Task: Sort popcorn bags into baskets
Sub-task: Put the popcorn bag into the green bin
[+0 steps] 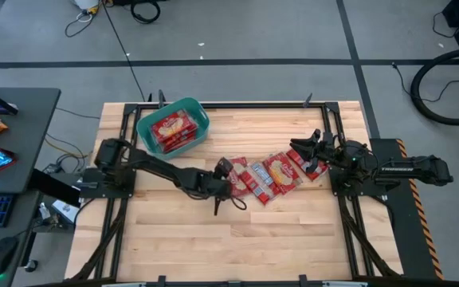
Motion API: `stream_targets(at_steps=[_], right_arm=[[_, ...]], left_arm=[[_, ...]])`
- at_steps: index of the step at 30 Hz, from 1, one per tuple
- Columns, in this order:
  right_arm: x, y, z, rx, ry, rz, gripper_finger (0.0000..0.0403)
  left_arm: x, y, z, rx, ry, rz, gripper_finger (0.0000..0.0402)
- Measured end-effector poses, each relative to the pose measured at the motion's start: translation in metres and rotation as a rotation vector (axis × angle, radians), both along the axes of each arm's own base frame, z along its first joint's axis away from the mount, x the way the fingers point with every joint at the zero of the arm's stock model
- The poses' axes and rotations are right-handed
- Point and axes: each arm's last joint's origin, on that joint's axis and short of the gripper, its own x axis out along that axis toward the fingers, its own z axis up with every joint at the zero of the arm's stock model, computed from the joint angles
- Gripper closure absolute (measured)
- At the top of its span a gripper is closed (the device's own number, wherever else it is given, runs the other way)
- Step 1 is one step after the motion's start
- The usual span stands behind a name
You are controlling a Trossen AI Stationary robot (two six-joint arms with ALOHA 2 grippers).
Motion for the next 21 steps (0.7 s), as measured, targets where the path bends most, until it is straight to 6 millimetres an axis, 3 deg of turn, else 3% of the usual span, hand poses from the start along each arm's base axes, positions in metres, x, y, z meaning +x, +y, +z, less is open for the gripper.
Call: stream_targets(at_steps=[8, 12, 21], right_arm=[[0.000, 0.000, 0.000, 0.000, 0.000, 0.000, 0.0305], [0.000, 0.000, 0.000, 0.000, 0.000, 0.000, 0.0305], [0.000, 0.000, 0.000, 0.000, 0.000, 0.000, 0.0305]], left_arm=[[0.010, -0.002, -0.025, 0.063, 0.049, -0.092, 0.0189], [0.013, -0.002, -0.028, 0.066, 0.037, -0.093, 0.0196], [0.015, -0.004, -0.029, -0.016, 0.021, -0.127, 0.0314]])
